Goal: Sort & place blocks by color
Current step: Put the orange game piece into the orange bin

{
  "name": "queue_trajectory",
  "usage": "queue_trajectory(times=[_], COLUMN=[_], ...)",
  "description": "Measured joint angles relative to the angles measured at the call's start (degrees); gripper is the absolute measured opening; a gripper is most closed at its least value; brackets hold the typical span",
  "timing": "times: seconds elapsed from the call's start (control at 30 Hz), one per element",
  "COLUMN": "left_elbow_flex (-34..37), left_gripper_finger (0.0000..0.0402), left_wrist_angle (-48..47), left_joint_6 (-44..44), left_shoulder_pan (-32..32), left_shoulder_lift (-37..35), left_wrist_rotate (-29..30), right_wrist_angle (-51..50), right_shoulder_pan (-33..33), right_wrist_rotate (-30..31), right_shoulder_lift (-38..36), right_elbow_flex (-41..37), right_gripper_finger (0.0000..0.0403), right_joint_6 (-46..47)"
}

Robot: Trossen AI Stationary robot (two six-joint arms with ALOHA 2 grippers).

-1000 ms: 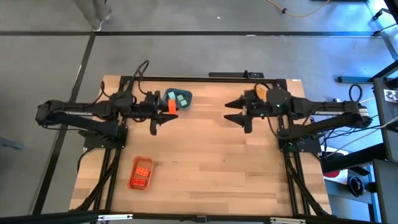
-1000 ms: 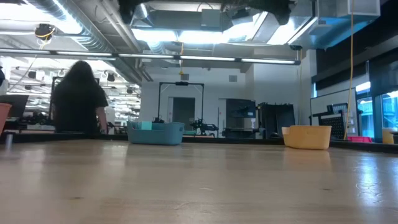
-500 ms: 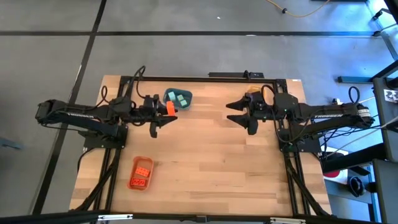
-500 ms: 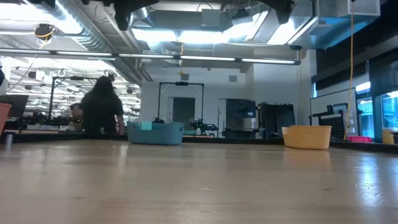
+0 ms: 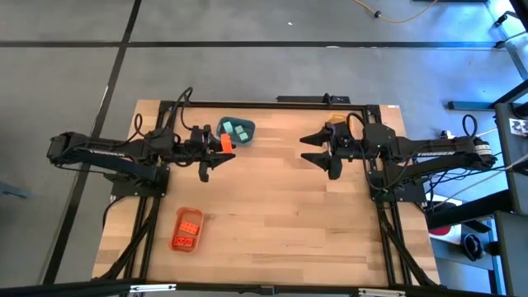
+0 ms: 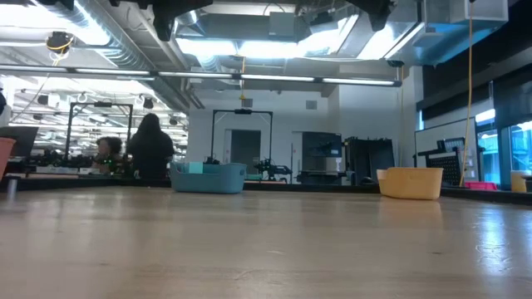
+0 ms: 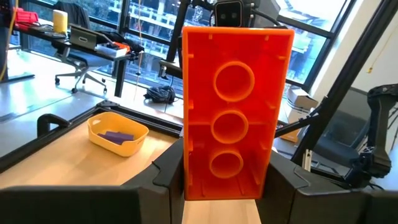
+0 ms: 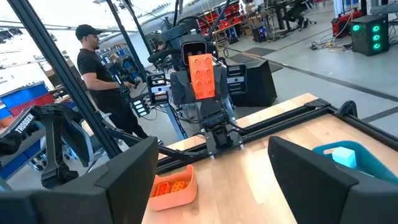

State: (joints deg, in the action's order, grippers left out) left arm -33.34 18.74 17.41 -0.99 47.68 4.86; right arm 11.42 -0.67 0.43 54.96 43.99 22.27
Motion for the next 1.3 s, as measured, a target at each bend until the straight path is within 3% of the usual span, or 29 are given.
queue_trajectory(times=[0.67, 0.77, 0.87, 1.03, 1.3], left_elbow_flex=[-0.13, -2.78, -7.92, -14.45, -13.63], left_gripper_finger=[0.0128, 0.0128, 0.0128, 0.0128, 0.0128], left_wrist_angle=[-0.59, -8.99, -26.00, -50.40, -57.51], left_joint_6=[0.06, 2.62, 7.94, 17.53, 33.29], left_shoulder_pan=[0.00, 0.03, 1.46, 11.33, 37.78], left_shoulder_lift=[0.02, 0.04, 0.06, 2.77, 9.78], left_wrist_rotate=[-3.78, -7.52, -11.94, -12.87, -9.68], right_wrist_angle=[-0.02, -0.02, -0.02, -0.07, -0.18], right_shoulder_pan=[0.00, 0.00, 0.00, 0.00, 0.00], right_wrist_rotate=[0.00, 0.00, 0.00, 0.00, 0.00], right_shoulder_lift=[0.02, 0.02, 0.02, 0.02, 0.07], right_elbow_flex=[0.09, 0.09, 0.09, 0.09, 0.09], right_gripper_finger=[0.0307, 0.0307, 0.0307, 0.0307, 0.0307], right_joint_6=[-0.25, -0.25, -0.25, -0.25, -0.25])
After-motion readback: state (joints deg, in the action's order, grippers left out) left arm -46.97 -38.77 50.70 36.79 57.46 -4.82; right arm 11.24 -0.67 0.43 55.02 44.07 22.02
